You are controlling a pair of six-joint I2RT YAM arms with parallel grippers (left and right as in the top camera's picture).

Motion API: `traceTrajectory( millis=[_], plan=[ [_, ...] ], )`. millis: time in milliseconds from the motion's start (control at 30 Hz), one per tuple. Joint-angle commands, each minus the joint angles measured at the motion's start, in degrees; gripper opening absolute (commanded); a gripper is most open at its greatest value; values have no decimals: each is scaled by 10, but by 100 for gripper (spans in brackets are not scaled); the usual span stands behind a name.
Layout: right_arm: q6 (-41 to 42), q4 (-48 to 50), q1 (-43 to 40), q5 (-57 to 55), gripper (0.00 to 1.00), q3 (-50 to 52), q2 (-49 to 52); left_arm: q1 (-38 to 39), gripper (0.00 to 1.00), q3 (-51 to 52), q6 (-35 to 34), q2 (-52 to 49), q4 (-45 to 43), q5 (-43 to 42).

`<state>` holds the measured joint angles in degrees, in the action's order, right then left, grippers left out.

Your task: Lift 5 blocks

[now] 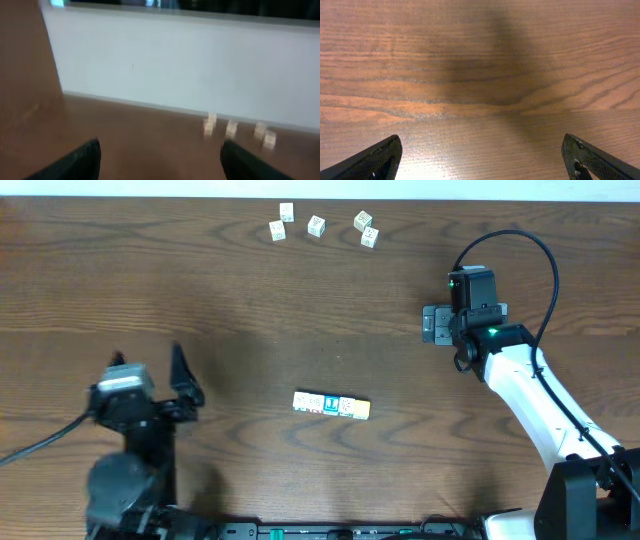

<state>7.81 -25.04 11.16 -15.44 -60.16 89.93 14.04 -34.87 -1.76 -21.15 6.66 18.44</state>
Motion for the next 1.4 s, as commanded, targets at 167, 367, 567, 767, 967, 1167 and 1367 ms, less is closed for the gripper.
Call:
traceTrajectory(
  millis=[167, 367, 567, 767, 967, 1167, 1367],
  plan=[
    [-6, -2, -2, -10, 99, -5, -9, -151, 77, 197, 24, 153, -276, -179],
    [-6, -2, -2, -10, 99, -5, -9, -162, 77, 308, 26, 210, -283, -180],
    [-6, -2, -2, -10, 99, -5, -9, -171, 77, 347, 33, 211, -221, -178],
    [-6, -2, -2, -10, 99, -5, -9, -182, 77, 347, 30, 211, -66, -179],
    [-6, -2, -2, -10, 99, -5, -9, -182, 77, 346, 14, 211, -24, -183],
    [-6, -2, -2, -10, 99, -5, -9, -182, 77, 346, 0, 211, -24, -182],
    [-6, -2, -2, -10, 99, -5, -9, -182, 77, 346, 0, 209, -24, -182]
  ],
)
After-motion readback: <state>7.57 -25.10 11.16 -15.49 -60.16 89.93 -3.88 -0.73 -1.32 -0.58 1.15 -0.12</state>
